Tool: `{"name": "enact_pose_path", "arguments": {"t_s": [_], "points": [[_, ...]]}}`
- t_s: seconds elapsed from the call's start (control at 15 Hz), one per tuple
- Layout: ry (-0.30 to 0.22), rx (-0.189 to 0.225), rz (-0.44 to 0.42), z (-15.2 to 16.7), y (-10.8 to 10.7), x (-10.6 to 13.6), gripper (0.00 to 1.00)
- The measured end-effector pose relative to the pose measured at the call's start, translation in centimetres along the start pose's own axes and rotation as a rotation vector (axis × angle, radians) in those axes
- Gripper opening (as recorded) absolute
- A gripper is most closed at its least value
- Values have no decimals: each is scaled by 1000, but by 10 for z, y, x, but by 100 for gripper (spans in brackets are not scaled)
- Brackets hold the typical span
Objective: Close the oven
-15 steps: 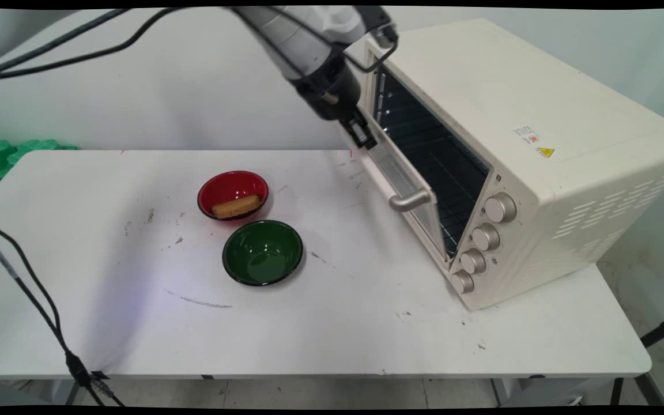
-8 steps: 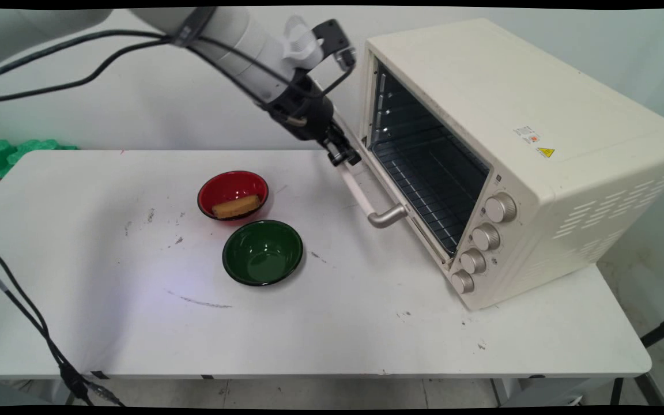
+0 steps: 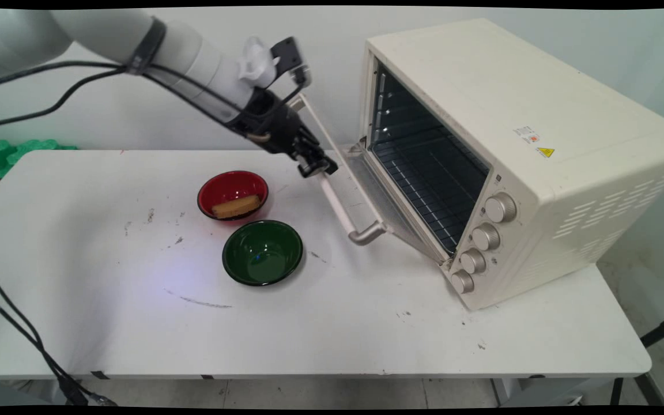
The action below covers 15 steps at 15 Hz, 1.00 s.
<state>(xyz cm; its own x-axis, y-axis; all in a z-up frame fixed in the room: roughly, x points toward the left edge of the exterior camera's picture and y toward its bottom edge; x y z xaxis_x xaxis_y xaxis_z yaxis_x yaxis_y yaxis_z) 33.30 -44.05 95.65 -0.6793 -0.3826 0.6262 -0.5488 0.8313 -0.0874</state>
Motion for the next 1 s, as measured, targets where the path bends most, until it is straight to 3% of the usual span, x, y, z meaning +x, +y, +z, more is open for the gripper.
{"name": "enact_pose_path", "arguments": {"t_s": [1.0], "points": [[112,-33,-22,6,-5,-128,0]]}}
